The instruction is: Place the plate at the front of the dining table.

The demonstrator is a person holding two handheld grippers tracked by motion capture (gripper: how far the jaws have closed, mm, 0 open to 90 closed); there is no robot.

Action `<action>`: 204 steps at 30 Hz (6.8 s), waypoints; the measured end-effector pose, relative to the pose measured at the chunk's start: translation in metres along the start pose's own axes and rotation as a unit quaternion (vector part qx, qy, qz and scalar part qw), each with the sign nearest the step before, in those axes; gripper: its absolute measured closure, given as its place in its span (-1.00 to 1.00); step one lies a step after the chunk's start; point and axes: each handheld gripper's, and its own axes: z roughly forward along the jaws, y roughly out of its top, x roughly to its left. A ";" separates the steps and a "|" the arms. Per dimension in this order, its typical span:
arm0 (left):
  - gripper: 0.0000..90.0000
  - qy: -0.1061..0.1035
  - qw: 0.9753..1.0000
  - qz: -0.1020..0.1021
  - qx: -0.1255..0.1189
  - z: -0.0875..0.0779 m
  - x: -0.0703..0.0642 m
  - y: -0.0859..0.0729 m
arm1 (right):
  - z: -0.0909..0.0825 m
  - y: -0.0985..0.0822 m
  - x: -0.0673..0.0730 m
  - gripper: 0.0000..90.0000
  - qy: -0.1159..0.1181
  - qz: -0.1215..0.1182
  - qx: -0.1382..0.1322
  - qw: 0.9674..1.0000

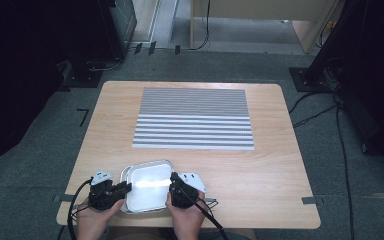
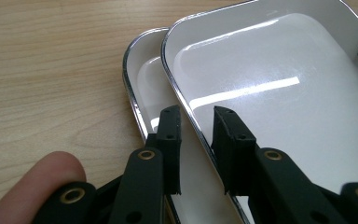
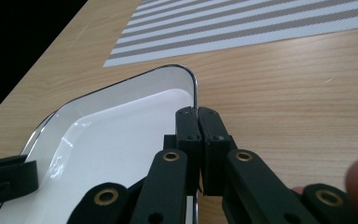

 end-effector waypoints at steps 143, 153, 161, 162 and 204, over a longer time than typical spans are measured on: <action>0.99 -0.031 0.992 -0.080 -0.092 0.100 -0.071 0.174 | 0.047 0.163 -0.108 1.00 -0.009 -0.022 -0.059 0.998; 0.99 -0.018 0.993 -0.088 -0.073 0.133 -0.073 0.193 | 0.072 0.176 -0.130 1.00 -0.013 -0.026 -0.049 0.998; 0.99 -0.018 0.993 -0.101 -0.065 0.151 -0.068 0.199 | 0.089 0.183 -0.138 1.00 -0.014 -0.035 -0.039 0.999; 0.99 -0.016 0.993 -0.102 -0.063 0.153 -0.068 0.199 | 0.091 0.183 -0.139 1.00 -0.015 -0.034 -0.036 0.999; 0.96 -0.024 0.977 -0.214 -0.009 0.226 -0.021 0.216 | 0.180 0.188 -0.156 1.00 -0.051 0.039 0.047 0.997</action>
